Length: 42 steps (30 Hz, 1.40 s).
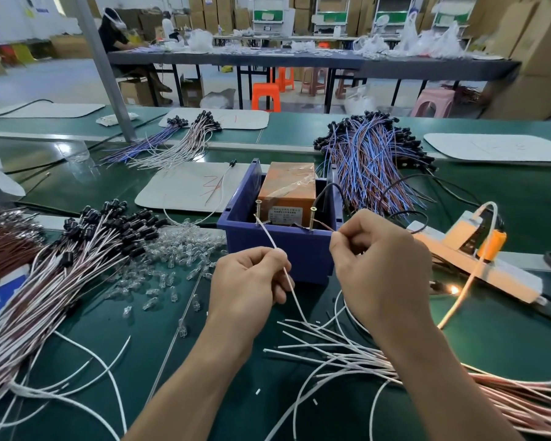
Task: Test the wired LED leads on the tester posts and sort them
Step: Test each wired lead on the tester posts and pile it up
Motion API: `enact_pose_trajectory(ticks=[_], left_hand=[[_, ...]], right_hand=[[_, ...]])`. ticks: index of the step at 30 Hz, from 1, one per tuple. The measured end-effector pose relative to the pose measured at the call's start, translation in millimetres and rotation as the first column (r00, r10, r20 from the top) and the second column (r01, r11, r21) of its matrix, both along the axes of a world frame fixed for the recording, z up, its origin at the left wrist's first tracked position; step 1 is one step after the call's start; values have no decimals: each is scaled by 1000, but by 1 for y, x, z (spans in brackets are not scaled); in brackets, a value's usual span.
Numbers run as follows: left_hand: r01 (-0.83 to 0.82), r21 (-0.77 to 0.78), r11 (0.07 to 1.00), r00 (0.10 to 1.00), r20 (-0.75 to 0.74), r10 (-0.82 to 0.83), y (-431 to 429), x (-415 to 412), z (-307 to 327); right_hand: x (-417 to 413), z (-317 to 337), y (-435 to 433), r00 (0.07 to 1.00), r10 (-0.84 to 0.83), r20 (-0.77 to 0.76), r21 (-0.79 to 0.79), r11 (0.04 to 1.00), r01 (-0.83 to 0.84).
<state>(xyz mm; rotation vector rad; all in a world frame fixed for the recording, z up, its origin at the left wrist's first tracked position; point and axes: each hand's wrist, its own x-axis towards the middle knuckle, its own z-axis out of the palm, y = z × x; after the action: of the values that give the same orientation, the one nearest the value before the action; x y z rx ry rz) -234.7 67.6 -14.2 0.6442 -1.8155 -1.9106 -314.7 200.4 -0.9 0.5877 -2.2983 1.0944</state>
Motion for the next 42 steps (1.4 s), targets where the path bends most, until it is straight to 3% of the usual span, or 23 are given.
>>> enact_pose_trajectory(ticks=[9, 15, 19, 22, 24, 27, 30, 32, 33, 34, 35, 36, 37, 39, 40, 42], left_hand=[[-10, 39, 999, 1000, -16, 11, 2, 4, 2], [137, 283, 949, 968, -241, -68, 25, 18, 10], [199, 393, 898, 950, -302, -78, 44, 18, 19], [251, 509, 823, 936, -345, -72, 54, 18, 30], [272, 505, 819, 929, -359, -87, 59, 17, 38], [224, 417, 881, 941, -327, -84, 63, 17, 43], [2, 251, 968, 968, -243, 61, 64, 15, 37], [-245, 2, 970, 938, -252, 237, 67, 18, 26], [-359, -224, 906, 911, -295, 288, 69, 20, 20], [-415, -480, 773, 899, -346, 268, 73, 22, 16], [-396, -673, 625, 909, -382, 165, 77, 22, 11], [-311, -785, 535, 931, -364, 7, 82, 19, 5], [-148, -838, 526, 952, -264, -154, 88, 15, 1], [234, -808, 540, 922, 8, -388, 101, 8, -4], [362, -789, 497, 887, 126, -445, 107, 4, -8], [473, -786, 398, 839, 264, -476, 114, -2, -17]], right_hand=[[4, 3, 5, 998, 37, 47, 13, 999, -38], [36, 15, 25, 963, 193, 189, 94, 973, -213], [63, 18, 39, 860, 336, 383, 87, 914, -395], [71, 21, 54, 847, 331, 416, 149, 894, -423], [73, 25, 68, 875, 282, 394, 231, 891, -391], [73, 33, 94, 958, 118, 261, 492, 837, -237], [70, 42, 119, 996, -25, 83, 742, 669, -45], [66, 42, 130, 996, -77, 42, 826, 563, 8], [62, 38, 133, 995, -93, 48, 853, 522, 8], [56, 32, 136, 995, -89, 48, 869, 494, 2], [51, 23, 137, 995, -86, 41, 884, 468, 5], [45, 13, 137, 996, -80, 31, 890, 455, 9], [41, 2, 137, 997, -78, 27, 891, 454, 11], [38, -17, 136, 997, -55, 61, 863, 505, -25], [39, -24, 136, 996, -43, 80, 841, 540, -45], [41, -32, 134, 991, -74, 108, 790, 612, -41]])
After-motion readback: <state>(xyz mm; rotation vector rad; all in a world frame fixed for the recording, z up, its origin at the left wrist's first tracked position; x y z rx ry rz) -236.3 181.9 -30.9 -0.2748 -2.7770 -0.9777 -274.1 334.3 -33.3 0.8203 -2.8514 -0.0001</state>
